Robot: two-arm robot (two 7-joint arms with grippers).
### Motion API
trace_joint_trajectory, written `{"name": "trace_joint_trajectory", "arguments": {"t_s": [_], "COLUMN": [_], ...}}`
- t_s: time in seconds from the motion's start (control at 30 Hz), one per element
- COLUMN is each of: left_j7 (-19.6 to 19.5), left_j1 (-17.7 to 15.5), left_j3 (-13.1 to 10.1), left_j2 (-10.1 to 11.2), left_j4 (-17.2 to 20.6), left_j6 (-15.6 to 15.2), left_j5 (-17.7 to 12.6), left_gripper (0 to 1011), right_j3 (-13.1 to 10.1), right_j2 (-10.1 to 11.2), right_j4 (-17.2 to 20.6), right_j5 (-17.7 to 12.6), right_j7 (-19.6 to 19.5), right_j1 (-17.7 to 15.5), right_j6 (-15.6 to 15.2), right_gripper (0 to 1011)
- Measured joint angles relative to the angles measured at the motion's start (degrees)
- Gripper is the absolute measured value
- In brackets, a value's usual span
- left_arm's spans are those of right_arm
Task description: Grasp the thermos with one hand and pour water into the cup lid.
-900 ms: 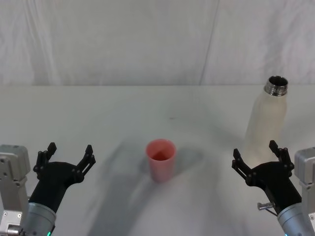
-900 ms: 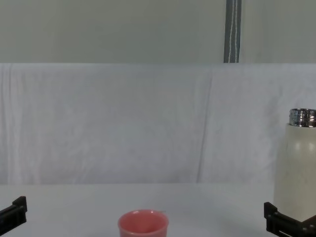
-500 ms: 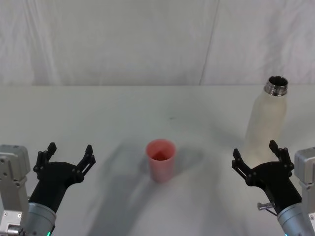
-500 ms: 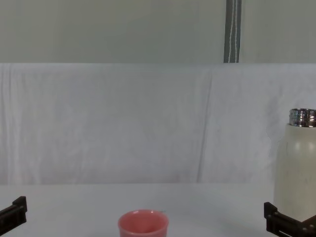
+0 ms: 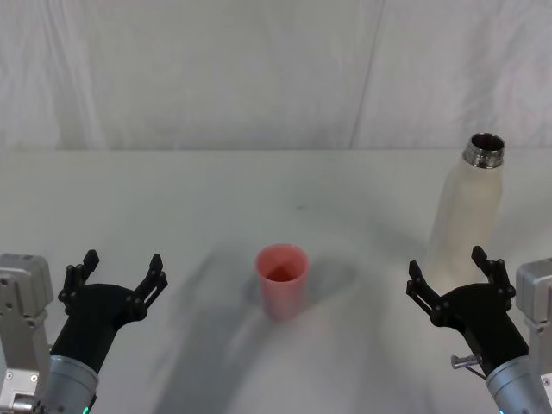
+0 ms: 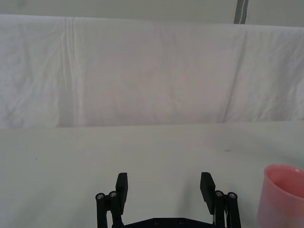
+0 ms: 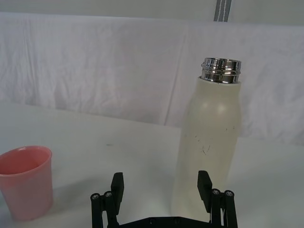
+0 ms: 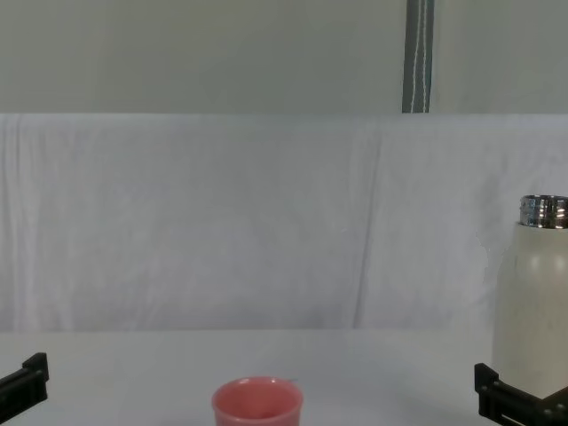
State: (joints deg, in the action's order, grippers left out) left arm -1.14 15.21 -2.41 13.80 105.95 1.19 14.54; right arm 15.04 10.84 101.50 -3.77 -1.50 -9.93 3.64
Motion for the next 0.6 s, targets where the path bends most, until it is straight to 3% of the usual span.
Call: {"name": "trace_joint_trajectory", "arguments": {"t_s": [0.6], "left_j7": [0.0], "left_j1": [0.0], "left_j3": [0.0], "left_j2": [0.0], "left_j4": [0.0], "left_j6": [0.0], "left_j5": [0.0], "left_gripper": [1001], "right_j3": [-0.2], "right_j2": [-0.1], "right_j4": [0.0], "right_j5": [0.0], "right_j7": [0.0], "right_j1": [-0.1], "right_j6": [0.0], "right_gripper": [1001]}}
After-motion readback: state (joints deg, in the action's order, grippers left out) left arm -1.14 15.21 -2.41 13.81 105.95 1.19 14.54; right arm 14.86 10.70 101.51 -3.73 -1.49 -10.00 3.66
